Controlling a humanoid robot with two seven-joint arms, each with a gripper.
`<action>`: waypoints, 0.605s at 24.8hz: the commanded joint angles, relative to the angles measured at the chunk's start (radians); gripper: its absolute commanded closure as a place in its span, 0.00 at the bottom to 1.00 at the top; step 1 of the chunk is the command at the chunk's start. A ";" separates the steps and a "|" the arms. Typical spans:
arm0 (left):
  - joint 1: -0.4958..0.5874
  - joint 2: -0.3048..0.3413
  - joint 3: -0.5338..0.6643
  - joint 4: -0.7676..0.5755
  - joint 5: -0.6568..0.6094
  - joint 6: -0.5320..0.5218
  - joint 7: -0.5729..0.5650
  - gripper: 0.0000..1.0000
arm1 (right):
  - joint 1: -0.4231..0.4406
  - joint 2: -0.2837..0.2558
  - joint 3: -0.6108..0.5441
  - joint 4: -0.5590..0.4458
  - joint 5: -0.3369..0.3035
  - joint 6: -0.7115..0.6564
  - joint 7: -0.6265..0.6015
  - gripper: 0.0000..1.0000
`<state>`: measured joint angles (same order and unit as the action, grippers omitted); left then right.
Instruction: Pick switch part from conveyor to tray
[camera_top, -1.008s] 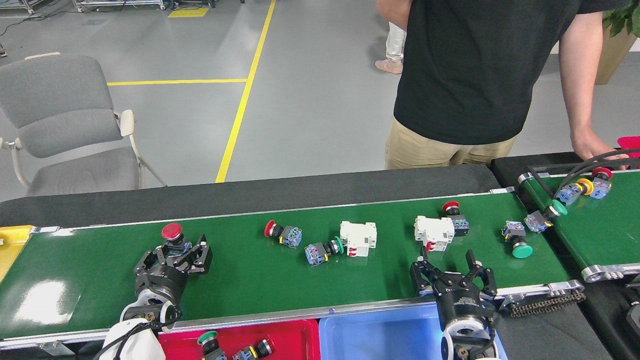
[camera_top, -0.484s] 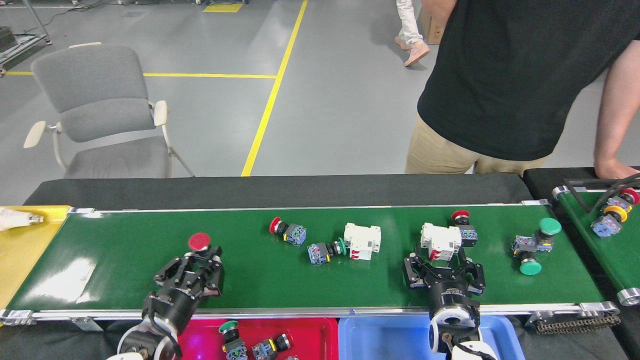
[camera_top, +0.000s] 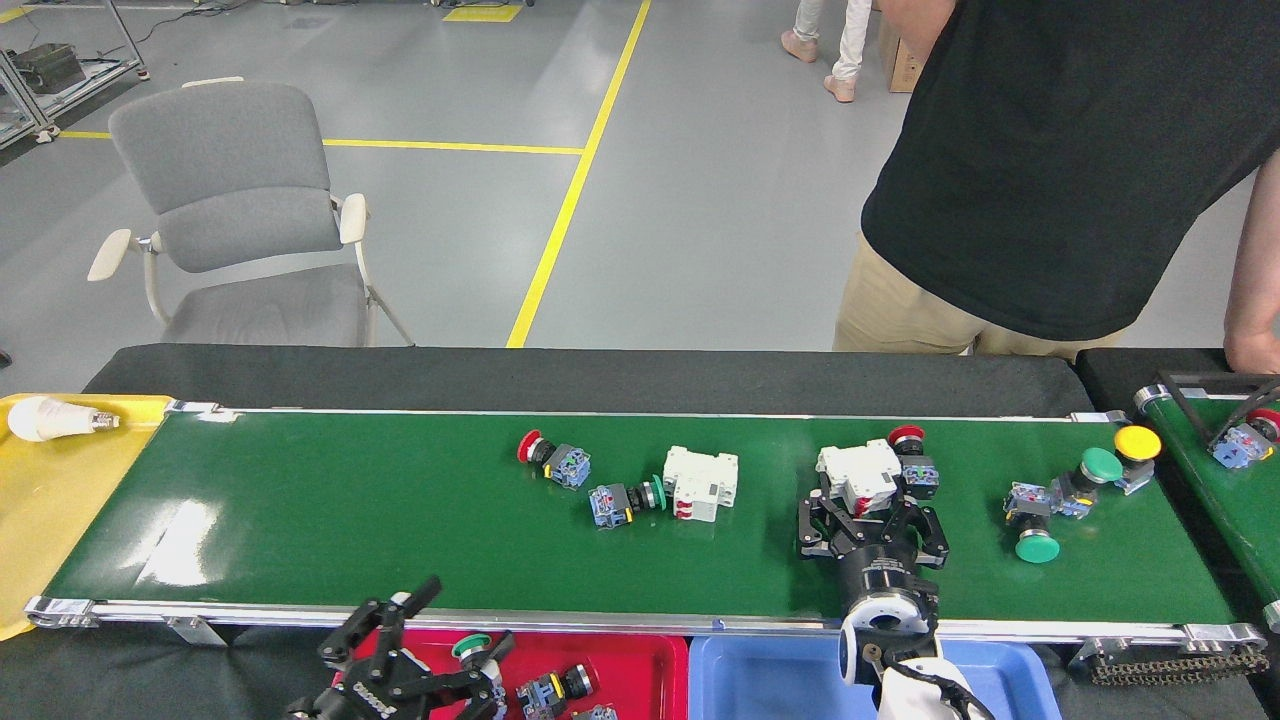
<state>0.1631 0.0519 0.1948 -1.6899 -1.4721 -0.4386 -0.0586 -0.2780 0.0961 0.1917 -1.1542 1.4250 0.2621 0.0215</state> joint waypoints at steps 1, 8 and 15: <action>0.006 0.008 0.026 0.001 0.004 0.159 0.011 0.00 | -0.015 -0.012 0.002 -0.027 -0.001 -0.007 0.002 0.95; 0.076 0.011 0.086 -0.001 0.010 0.159 0.016 0.00 | 0.309 -0.127 -0.008 -0.501 -0.018 -0.328 -0.002 0.94; 0.099 0.012 0.089 -0.011 0.007 0.159 0.011 0.00 | 0.623 -0.196 -0.031 -0.616 -0.072 -0.604 -0.173 0.01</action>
<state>0.2636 0.0533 0.2830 -1.6855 -1.4649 -0.2811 -0.0506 0.3323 -0.0918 0.1721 -1.7534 1.3560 -0.2874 -0.0928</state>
